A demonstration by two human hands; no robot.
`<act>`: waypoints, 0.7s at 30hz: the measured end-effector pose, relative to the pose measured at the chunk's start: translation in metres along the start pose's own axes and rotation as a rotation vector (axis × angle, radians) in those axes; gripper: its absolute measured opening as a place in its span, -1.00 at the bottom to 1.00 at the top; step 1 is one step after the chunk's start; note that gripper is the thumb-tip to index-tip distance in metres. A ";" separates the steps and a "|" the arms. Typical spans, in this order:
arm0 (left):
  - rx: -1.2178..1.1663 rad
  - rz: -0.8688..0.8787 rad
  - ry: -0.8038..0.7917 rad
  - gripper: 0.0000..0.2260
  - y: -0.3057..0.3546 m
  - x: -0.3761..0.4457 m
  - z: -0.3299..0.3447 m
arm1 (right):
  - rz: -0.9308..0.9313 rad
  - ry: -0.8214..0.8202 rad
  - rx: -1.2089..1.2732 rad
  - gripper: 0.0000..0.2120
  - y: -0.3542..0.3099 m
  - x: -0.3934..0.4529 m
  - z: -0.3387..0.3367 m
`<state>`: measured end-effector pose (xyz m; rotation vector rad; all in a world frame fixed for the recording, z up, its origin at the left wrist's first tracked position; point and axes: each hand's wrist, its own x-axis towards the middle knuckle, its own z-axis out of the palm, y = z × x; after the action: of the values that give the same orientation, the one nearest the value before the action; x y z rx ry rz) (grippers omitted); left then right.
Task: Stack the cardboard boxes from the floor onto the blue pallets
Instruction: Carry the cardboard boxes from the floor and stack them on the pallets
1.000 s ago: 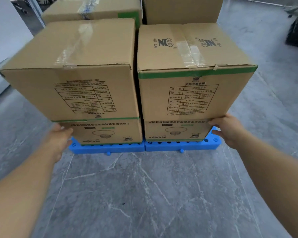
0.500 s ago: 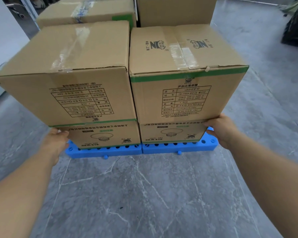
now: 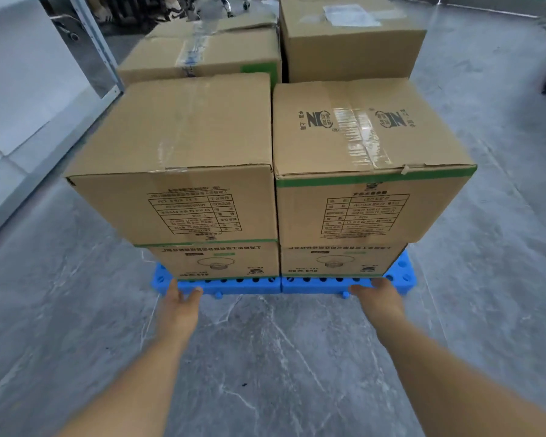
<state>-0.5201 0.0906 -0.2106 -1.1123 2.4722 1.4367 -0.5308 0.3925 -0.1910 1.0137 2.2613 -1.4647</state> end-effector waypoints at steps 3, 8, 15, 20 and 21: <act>0.039 -0.053 -0.043 -0.44 0.001 -0.014 -0.006 | 0.032 -0.043 0.036 -0.61 -0.011 -0.026 0.019; 0.014 -0.088 -0.120 -0.42 0.020 -0.057 -0.023 | 0.025 -0.084 -0.019 -0.45 -0.038 -0.084 0.016; 0.022 -0.121 -0.195 -0.40 0.082 -0.146 -0.057 | 0.152 -0.095 -0.133 -0.36 -0.074 -0.170 -0.042; 0.041 -0.087 -0.249 -0.41 0.151 -0.212 -0.085 | 0.176 -0.097 -0.127 -0.34 -0.111 -0.216 -0.100; 0.040 -0.077 -0.257 -0.41 0.166 -0.226 -0.088 | 0.171 -0.099 -0.133 -0.35 -0.120 -0.222 -0.112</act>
<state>-0.4324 0.1953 0.0494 -0.9381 2.2470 1.4043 -0.4346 0.3695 0.0668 1.0407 2.1146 -1.2495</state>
